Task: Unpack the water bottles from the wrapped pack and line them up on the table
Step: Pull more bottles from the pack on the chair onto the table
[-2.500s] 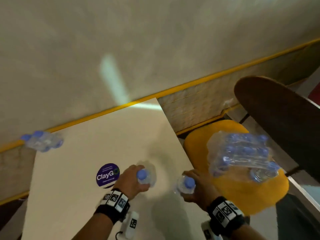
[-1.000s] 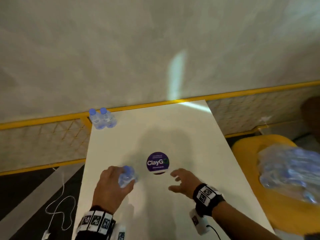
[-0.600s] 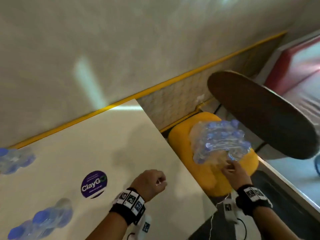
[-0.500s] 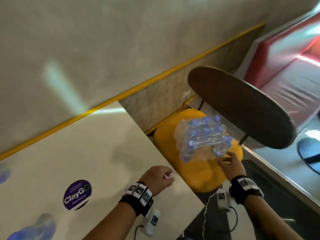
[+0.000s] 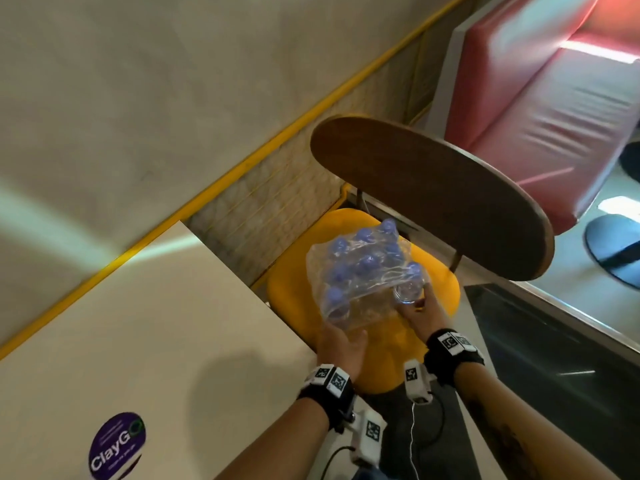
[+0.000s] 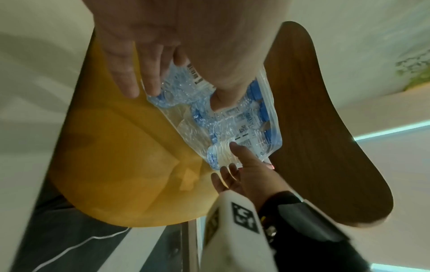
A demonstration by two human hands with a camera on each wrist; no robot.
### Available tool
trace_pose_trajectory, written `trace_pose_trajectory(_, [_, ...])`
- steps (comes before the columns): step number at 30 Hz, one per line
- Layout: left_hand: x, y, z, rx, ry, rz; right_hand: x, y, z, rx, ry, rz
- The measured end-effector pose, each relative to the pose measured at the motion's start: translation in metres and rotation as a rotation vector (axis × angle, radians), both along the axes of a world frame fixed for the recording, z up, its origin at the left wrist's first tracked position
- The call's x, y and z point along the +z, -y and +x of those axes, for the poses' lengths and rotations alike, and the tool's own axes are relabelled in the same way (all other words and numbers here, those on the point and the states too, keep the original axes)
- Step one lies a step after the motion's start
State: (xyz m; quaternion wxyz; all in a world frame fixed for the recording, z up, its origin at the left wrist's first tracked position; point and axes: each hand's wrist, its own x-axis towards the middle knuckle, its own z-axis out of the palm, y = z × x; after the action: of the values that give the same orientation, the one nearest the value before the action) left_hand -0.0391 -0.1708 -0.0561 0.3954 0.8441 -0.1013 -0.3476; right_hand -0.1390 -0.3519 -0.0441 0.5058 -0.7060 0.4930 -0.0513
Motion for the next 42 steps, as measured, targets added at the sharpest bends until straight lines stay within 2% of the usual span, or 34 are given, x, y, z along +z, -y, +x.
trace_pose_trajectory(4, [-0.005, 0.013, 0.005, 0.174, 0.008, -0.022, -0.012, 0.006, 0.012, -0.067, 0.017, 0.091])
trace_pose_trajectory(7, [-0.012, 0.027, 0.01, 0.282, 0.018, -0.003, -0.021, 0.009, 0.017, -0.075, 0.004, 0.025])
trace_pose_trajectory(11, [-0.026, 0.04, 0.025, 0.331, 0.07, 0.186, -0.024, 0.014, 0.02, -0.058, -0.051, -0.031])
trace_pose_trajectory(15, [-0.003, 0.033, 0.026, 0.206, 0.12, 0.181, -0.019, 0.017, 0.016, 0.012, -0.157, -0.061])
trace_pose_trajectory(18, [0.019, 0.013, 0.022, 0.094, 0.081, 0.041, -0.016, 0.011, 0.004, 0.12, -0.122, -0.081])
trace_pose_trajectory(21, [0.028, -0.019, 0.026, -0.132, 0.149, -0.025, -0.016, -0.006, -0.01, 0.266, -0.079, -0.102])
trace_pose_trajectory(24, [0.033, -0.065, 0.04, -0.198, 0.184, -0.068, -0.012, -0.036, -0.02, 0.426, -0.017, -0.142])
trace_pose_trajectory(28, [0.055, -0.148, 0.059, -0.183, 0.25, 0.009, -0.01, -0.09, -0.009, 0.647, -0.05, -0.173])
trace_pose_trajectory(31, [0.059, -0.238, 0.061, -0.016, 0.254, 0.061, -0.002, -0.144, 0.015, 0.816, -0.046, -0.19])
trace_pose_trajectory(34, [0.057, -0.33, 0.05, 0.127, 0.256, 0.097, 0.012, -0.206, 0.043, 1.016, 0.001, -0.096])
trace_pose_trajectory(42, [0.053, -0.544, -0.018, 0.553, 0.227, 0.233, 0.03, -0.416, 0.126, 1.472, 0.055, -0.044])
